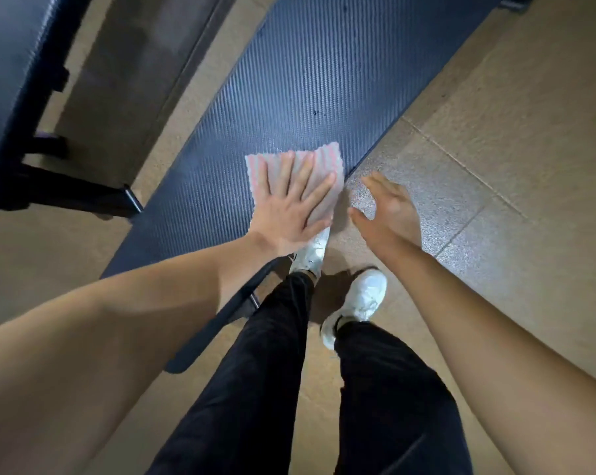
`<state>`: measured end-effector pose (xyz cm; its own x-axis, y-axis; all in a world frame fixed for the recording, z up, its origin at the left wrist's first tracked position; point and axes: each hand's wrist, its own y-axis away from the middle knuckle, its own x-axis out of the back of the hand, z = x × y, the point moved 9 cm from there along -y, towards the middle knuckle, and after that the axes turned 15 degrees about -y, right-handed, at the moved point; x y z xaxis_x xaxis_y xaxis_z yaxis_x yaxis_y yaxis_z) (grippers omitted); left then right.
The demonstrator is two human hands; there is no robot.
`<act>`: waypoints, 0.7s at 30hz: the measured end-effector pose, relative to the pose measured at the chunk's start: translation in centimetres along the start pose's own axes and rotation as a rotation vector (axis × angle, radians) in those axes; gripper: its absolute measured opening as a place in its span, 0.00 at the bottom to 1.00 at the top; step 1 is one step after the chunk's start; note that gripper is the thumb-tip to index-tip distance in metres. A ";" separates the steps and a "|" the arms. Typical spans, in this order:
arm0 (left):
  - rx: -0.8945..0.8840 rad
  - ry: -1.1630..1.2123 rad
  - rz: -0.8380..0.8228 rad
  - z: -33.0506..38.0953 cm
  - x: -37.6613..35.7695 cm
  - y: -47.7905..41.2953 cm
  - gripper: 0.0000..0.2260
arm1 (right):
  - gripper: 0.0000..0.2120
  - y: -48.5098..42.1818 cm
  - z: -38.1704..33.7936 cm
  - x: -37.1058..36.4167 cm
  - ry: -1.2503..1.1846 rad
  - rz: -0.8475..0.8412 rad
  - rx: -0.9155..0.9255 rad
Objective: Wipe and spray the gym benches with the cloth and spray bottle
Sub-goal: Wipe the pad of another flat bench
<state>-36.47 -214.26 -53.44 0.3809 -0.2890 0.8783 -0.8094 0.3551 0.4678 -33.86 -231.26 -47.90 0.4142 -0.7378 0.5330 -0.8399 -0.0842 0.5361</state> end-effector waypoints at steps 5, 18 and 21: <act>-0.082 0.020 0.034 -2.4 1.3 -1.2 0.31 | 0.38 -4.4 -0.3 2.5 0.068 -0.041 -0.035; 0.507 0.277 -0.019 -12.9 5.0 -9.4 0.34 | 0.44 -13.4 -1.2 9.6 0.264 0.065 0.047; 0.401 0.251 -0.003 -7.8 6.1 -9.9 0.30 | 0.43 -13.8 -1.4 9.9 0.382 0.042 0.093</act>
<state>-22.64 -212.62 -51.92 0.4395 -0.0482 0.8969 -0.8982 -0.0310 0.4385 -17.69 -236.45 -49.14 0.4643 -0.4414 0.7679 -0.8800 -0.1319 0.4563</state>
